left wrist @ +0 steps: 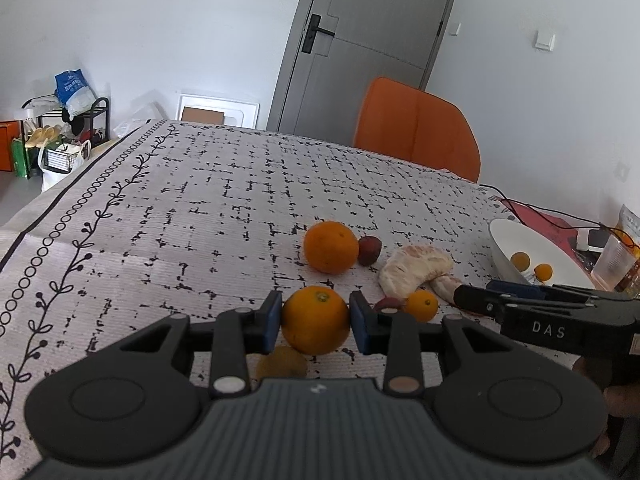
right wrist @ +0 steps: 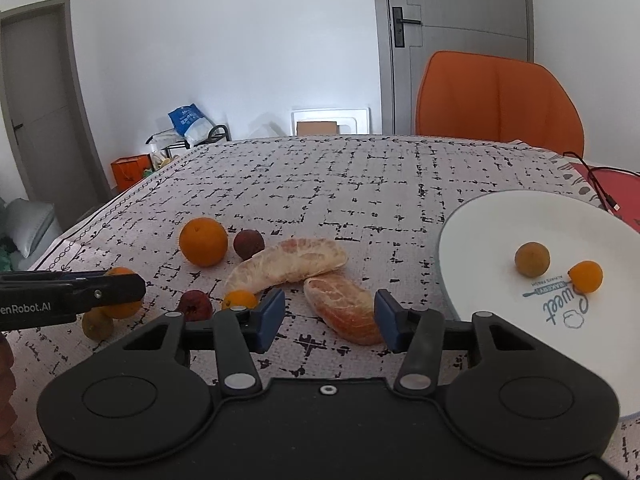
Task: Organize fruits
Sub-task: 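Grasp the peeled orange segment with the right gripper while the left gripper grasps a large orange, then carry the peeled segment and orange into the white bowl and release both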
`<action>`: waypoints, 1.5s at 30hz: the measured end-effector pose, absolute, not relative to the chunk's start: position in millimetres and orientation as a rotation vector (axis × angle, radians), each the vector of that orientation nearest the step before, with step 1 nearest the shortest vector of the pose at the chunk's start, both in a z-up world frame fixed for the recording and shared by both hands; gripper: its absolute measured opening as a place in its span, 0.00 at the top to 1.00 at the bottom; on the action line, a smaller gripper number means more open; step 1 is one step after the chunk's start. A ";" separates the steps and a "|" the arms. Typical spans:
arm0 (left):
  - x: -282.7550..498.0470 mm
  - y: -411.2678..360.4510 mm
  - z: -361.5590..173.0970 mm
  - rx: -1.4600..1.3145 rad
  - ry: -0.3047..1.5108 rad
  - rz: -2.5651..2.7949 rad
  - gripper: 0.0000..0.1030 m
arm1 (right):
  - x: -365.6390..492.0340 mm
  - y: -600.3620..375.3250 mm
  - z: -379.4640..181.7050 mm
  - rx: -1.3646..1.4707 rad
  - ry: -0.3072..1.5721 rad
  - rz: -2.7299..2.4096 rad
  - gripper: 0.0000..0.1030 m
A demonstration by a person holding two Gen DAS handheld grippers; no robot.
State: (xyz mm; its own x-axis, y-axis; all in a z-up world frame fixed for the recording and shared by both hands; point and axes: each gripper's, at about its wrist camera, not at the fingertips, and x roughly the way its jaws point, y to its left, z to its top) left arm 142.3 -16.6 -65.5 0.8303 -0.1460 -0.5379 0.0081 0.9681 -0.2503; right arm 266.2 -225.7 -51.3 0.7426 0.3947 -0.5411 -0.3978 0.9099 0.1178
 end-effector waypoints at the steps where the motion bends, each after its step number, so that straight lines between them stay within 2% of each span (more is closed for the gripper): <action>1: 142.0 -16.5 -65.3 -0.245 0.586 -0.084 0.66 | 266.2 -225.7 -50.7 -0.001 0.595 0.437 0.52; 14: 139.5 -14.0 -64.2 -0.251 0.580 -0.079 0.66 | 263.8 -218.3 -44.5 -0.009 0.591 0.479 0.53; 15: 139.4 -13.5 -64.1 -0.252 0.580 -0.077 0.66 | 266.5 -219.2 -45.6 -0.005 0.595 0.477 0.54; 17: 139.4 -12.5 -64.1 -0.254 0.579 -0.077 0.66 | 271.2 -218.8 -49.1 -0.013 0.604 0.464 0.61; 31: 137.1 -4.3 -62.3 -0.282 0.570 -0.083 0.66 | 279.1 -204.3 -59.3 -0.121 0.630 0.403 0.63; 35: 136.0 -3.6 -60.5 -0.282 0.566 -0.078 0.66 | 278.8 -207.7 -58.6 -0.111 0.630 0.408 0.69; 45: 136.9 -13.8 -56.6 -0.246 0.571 -0.088 0.66 | 263.4 -218.6 -57.5 -0.032 0.638 0.455 0.69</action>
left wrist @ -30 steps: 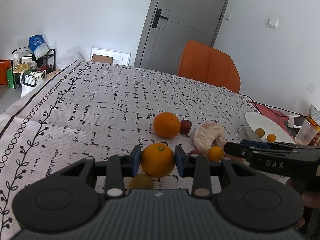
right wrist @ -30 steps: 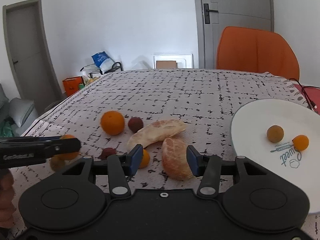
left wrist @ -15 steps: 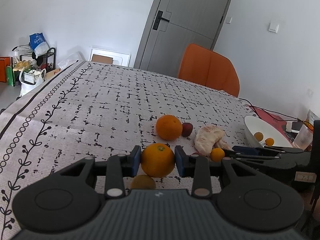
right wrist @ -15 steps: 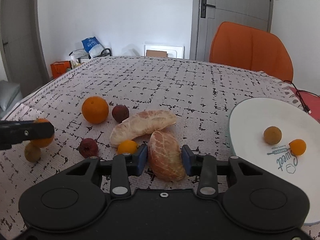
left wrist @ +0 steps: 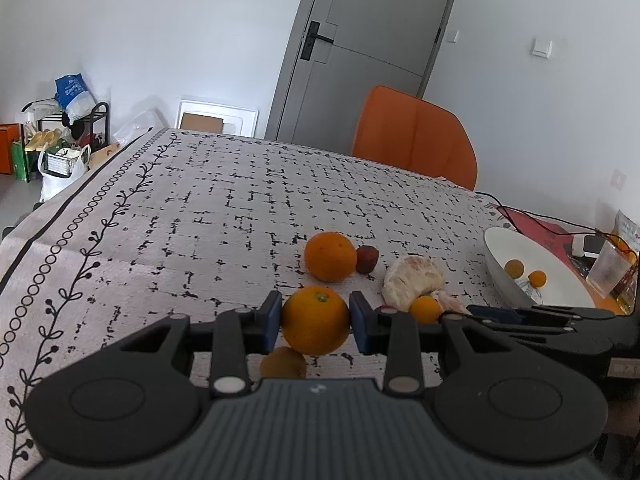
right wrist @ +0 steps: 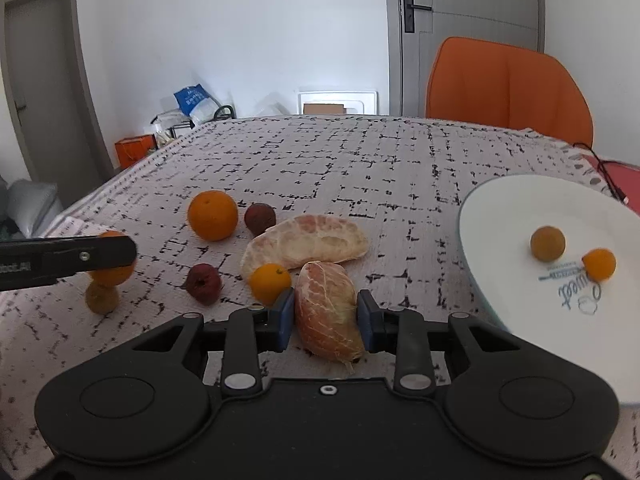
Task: Organize fruits
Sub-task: 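Carry the peeled segment and orange into the white bowl and release both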
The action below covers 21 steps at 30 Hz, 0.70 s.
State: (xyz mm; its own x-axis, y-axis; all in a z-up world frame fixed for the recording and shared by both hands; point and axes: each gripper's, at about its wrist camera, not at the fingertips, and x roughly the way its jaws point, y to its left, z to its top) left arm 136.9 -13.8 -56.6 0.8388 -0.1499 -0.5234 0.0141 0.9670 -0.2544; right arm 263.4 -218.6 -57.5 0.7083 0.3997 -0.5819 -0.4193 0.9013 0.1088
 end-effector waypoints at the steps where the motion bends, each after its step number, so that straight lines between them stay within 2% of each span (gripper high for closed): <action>1: 137.4 -15.2 -56.4 -0.243 0.571 -0.087 0.66 | 263.7 -219.7 -58.0 -0.021 0.638 0.457 0.67; 5: 138.8 -19.5 -55.7 -0.231 0.577 -0.083 0.66 | 265.0 -216.5 -60.1 -0.031 0.622 0.457 0.65; 10: 138.4 -25.9 -48.9 -0.208 0.568 -0.082 0.66 | 265.9 -222.8 -56.9 0.003 0.627 0.480 0.70; 21: 144.0 -54.1 -36.7 -0.162 0.545 -0.116 0.66 | 242.9 -253.0 -34.0 0.071 0.544 0.481 0.71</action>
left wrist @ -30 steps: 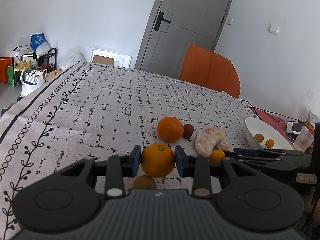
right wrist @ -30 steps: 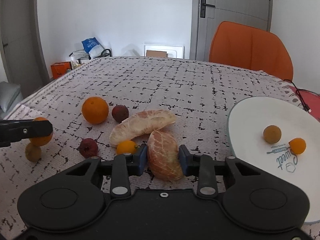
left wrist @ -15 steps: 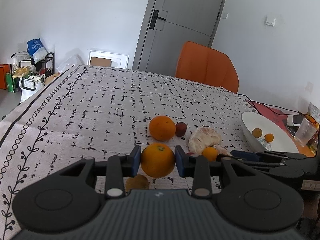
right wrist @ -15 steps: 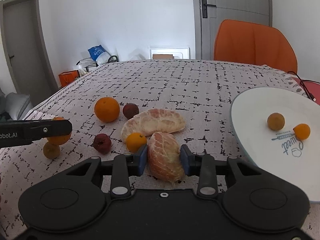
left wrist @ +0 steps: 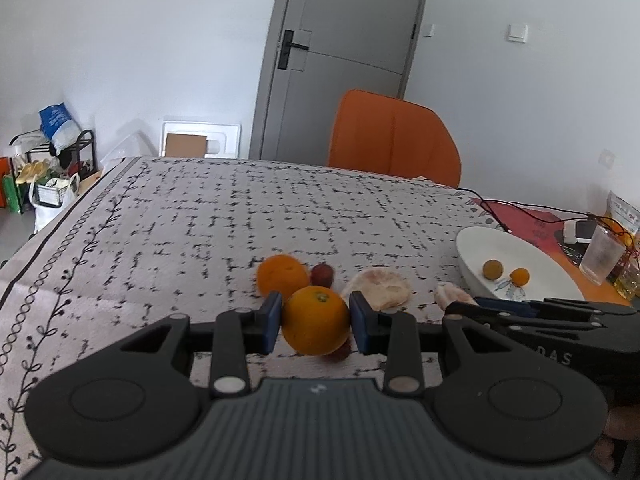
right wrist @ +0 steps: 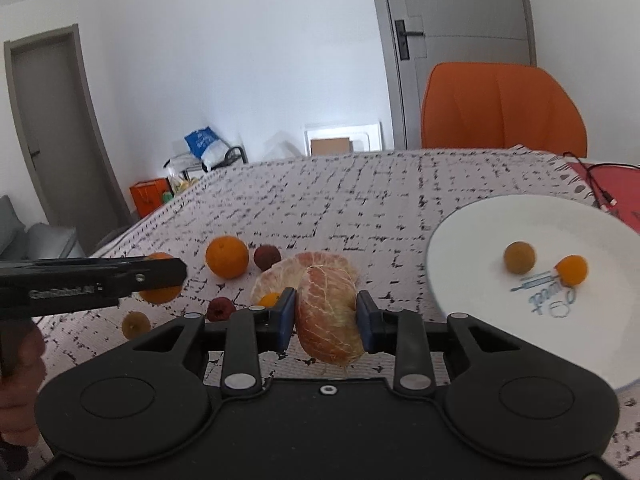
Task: Organize fruits
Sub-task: 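Carry the peeled segment and orange into the white bowl and release both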
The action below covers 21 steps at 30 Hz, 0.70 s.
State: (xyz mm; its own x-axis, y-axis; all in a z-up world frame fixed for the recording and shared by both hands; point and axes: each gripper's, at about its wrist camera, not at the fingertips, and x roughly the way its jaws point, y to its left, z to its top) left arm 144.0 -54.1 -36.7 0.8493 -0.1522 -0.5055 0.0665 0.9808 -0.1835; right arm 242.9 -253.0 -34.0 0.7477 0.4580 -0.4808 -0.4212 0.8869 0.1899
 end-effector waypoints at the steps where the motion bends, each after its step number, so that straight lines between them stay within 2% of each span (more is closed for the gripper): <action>1: 144.9 -57.3 -36.0 -0.159 0.543 -0.121 0.66 | 241.5 -256.1 -32.5 0.073 0.539 0.478 0.71; 21: 169.7 -132.8 -24.9 -0.086 0.523 -0.258 0.66 | 232.1 -333.1 -25.2 0.148 0.456 0.319 0.71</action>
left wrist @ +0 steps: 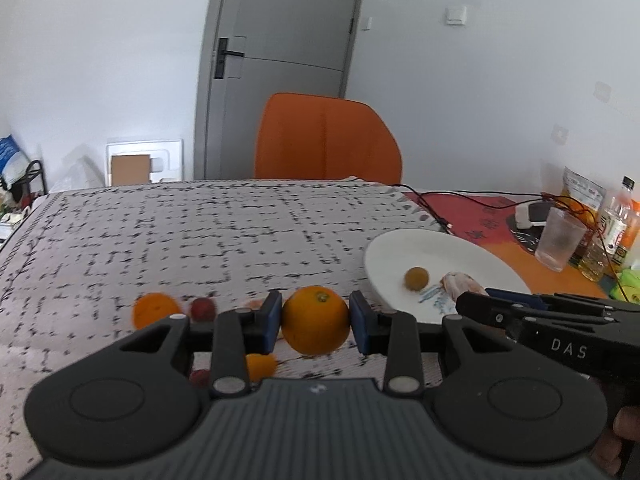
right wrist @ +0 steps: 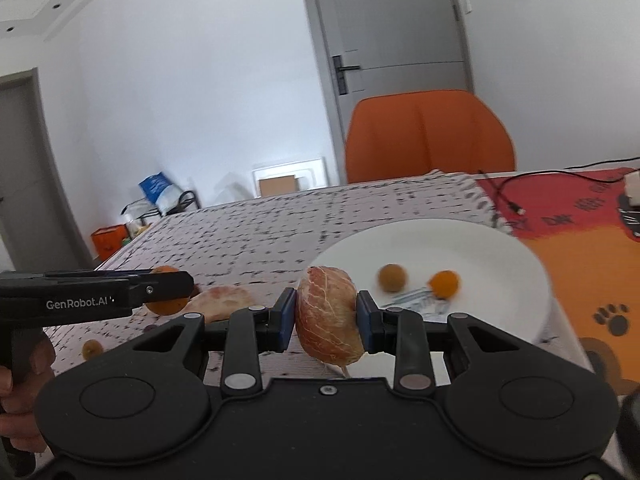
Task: Organize fruits
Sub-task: 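Carry the peeled segment and orange into the white bowl and release both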
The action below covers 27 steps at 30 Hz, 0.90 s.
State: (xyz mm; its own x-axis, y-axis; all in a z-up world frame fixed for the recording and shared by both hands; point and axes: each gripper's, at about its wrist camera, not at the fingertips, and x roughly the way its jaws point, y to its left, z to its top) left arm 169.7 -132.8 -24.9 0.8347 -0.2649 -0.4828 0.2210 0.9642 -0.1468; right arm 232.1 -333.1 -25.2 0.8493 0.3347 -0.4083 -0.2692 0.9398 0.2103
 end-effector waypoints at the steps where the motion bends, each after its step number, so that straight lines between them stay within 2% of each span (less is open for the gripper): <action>1: 171.4 -136.6 -25.3 -0.082 0.524 -0.263 0.66 | 232.2 -336.7 -25.8 0.151 0.454 0.310 0.71; 27: 208.7 -210.5 -27.6 -0.021 0.532 -0.366 0.66 | 246.6 -394.1 -43.5 0.211 0.438 0.154 0.70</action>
State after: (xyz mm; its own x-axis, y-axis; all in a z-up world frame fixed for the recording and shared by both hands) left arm 208.7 -210.5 -27.6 0.7986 -0.3461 -0.4924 0.3351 0.9353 -0.1140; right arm 246.6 -394.1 -43.5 0.8946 0.1923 -0.4034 -0.1019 0.9667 0.2347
